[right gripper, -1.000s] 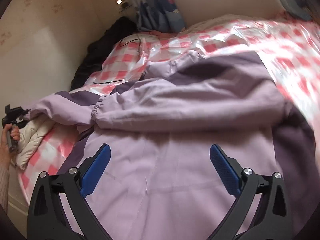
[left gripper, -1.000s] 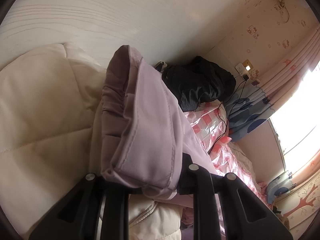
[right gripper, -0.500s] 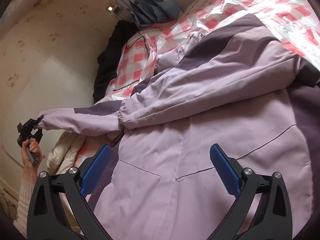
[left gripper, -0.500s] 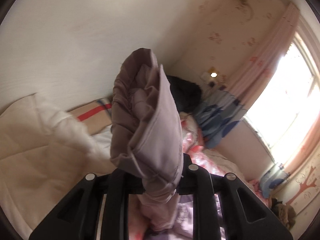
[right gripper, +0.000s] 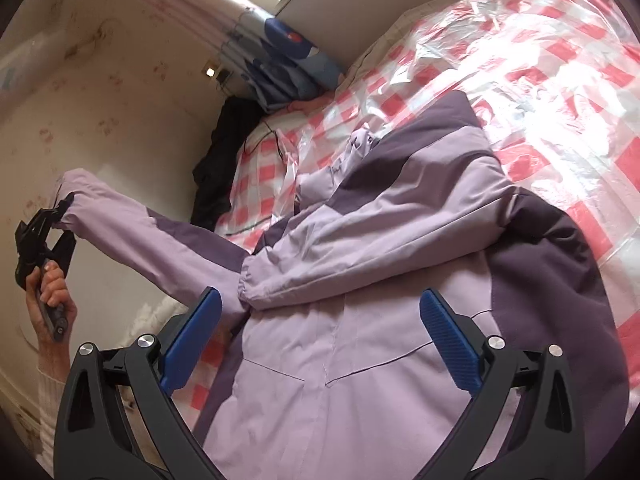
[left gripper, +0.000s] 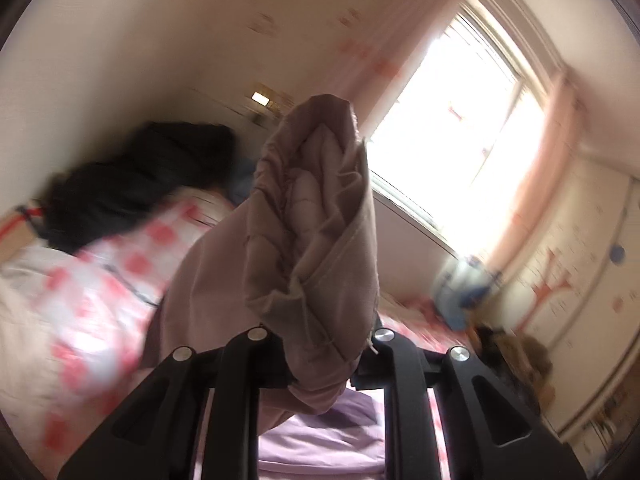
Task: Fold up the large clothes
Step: 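Swing the held sleeve with the left gripper across the jacket body, then open the left gripper to drop the sleeve cuff onto the jacket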
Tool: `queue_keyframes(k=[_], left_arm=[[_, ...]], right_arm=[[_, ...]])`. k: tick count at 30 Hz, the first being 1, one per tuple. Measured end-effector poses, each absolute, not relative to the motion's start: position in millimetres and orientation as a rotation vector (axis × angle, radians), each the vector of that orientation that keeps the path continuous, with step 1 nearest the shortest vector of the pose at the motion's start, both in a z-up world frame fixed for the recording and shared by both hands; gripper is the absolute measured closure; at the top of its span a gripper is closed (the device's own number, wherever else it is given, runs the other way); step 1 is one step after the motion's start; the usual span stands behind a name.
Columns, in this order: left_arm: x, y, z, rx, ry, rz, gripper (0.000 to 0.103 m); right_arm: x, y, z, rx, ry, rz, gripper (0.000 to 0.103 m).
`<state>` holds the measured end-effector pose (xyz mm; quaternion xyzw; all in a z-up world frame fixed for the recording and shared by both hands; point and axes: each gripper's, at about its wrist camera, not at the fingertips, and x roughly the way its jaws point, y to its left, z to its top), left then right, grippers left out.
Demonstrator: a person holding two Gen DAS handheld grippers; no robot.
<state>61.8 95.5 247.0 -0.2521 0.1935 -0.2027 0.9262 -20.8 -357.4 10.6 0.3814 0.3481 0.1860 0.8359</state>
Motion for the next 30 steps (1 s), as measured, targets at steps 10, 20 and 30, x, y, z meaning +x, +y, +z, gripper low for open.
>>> queue_keyframes(k=[10, 20, 30], left_arm=[[101, -101, 164, -0.329, 0.618, -0.666, 0.085], [118, -230, -13, -0.048, 0.957, -0.68, 0.085], [94, -257, -15, 0.119, 1.028, -0.779, 0.016]], right_arm=[[-35, -427, 7, 1.002, 0.633, 0.332, 0.007], [-40, -461, -11, 1.152, 0.602, 0.307, 0.007], [-35, -452, -28, 1.21, 0.653, 0.332, 0.007]])
